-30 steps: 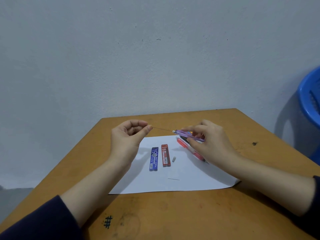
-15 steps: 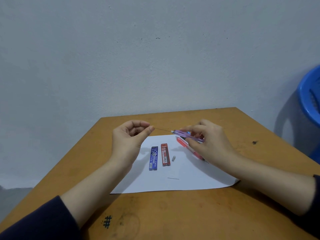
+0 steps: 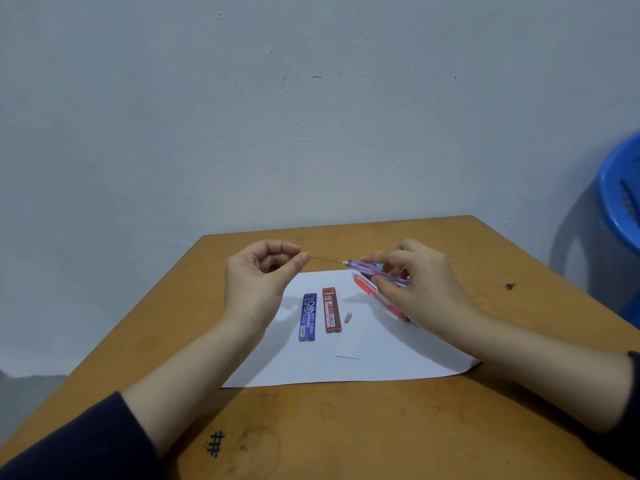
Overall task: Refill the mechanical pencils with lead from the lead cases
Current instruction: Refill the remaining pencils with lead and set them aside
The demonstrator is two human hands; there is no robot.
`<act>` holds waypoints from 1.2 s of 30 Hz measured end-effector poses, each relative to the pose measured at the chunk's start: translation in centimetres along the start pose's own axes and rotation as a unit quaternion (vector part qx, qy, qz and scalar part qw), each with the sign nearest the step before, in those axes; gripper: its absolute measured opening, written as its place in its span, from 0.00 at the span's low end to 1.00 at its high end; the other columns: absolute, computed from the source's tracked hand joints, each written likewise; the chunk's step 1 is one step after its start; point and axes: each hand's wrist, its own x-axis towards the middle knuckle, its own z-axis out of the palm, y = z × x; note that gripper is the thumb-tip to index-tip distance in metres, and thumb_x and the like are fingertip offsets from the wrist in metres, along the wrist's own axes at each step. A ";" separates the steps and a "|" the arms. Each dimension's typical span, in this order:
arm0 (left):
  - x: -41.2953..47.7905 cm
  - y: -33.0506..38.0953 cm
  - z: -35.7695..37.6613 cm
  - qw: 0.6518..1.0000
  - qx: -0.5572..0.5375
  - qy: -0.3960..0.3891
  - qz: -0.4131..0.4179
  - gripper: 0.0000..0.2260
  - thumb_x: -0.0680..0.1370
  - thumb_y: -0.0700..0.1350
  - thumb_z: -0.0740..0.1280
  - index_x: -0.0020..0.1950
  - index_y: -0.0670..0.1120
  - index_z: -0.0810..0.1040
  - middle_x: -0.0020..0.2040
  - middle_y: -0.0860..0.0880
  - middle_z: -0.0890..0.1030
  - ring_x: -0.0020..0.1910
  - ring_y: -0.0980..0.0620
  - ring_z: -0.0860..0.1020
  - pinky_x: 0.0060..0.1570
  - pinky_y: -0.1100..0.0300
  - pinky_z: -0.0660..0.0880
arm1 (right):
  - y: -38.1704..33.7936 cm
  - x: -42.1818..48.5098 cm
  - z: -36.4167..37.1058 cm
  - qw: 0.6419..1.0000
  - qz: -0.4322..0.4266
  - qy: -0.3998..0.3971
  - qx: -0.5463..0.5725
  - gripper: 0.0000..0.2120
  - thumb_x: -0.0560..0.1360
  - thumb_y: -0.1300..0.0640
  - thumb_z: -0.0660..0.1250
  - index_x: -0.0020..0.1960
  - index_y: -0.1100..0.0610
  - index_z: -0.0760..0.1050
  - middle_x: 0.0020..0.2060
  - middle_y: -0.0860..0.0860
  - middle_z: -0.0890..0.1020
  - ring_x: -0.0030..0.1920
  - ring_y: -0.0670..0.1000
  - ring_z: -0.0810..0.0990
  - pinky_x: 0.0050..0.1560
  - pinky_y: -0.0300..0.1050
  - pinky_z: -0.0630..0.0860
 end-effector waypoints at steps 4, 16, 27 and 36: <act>0.0 0.0 0.0 1.000 -0.005 0.000 -0.003 0.06 0.69 0.37 0.76 0.40 0.46 0.81 0.36 0.50 0.82 0.36 0.59 0.79 0.38 0.71 0.73 | 0.0 0.1 0.0 1.000 0.001 -0.002 -0.006 0.15 0.73 0.57 0.70 0.59 0.47 0.79 0.42 0.48 0.75 0.39 0.40 0.71 0.35 0.29 0.64; 0.0 0.1 0.1 1.000 -0.007 0.003 -0.006 0.06 0.69 0.37 0.75 0.40 0.46 0.80 0.36 0.49 0.82 0.36 0.59 0.79 0.38 0.71 0.73 | 0.1 0.0 0.1 1.000 -0.007 0.004 0.003 0.15 0.73 0.57 0.71 0.58 0.47 0.80 0.43 0.50 0.77 0.39 0.39 0.72 0.36 0.26 0.66; -0.2 0.1 0.0 1.000 0.004 0.005 0.012 0.06 0.69 0.37 0.76 0.40 0.45 0.81 0.35 0.50 0.82 0.35 0.59 0.78 0.37 0.71 0.73 | 0.1 -0.1 0.1 1.000 -0.005 0.000 0.008 0.15 0.73 0.57 0.70 0.58 0.47 0.79 0.42 0.48 0.76 0.39 0.39 0.72 0.36 0.27 0.67; -0.3 0.3 0.0 0.999 0.012 0.000 0.035 0.06 0.70 0.35 0.75 0.39 0.45 0.80 0.36 0.49 0.82 0.36 0.58 0.79 0.38 0.70 0.74 | 0.0 -0.1 0.2 0.999 -0.023 0.027 0.029 0.15 0.72 0.60 0.72 0.56 0.48 0.81 0.40 0.49 0.75 0.40 0.41 0.73 0.38 0.26 0.66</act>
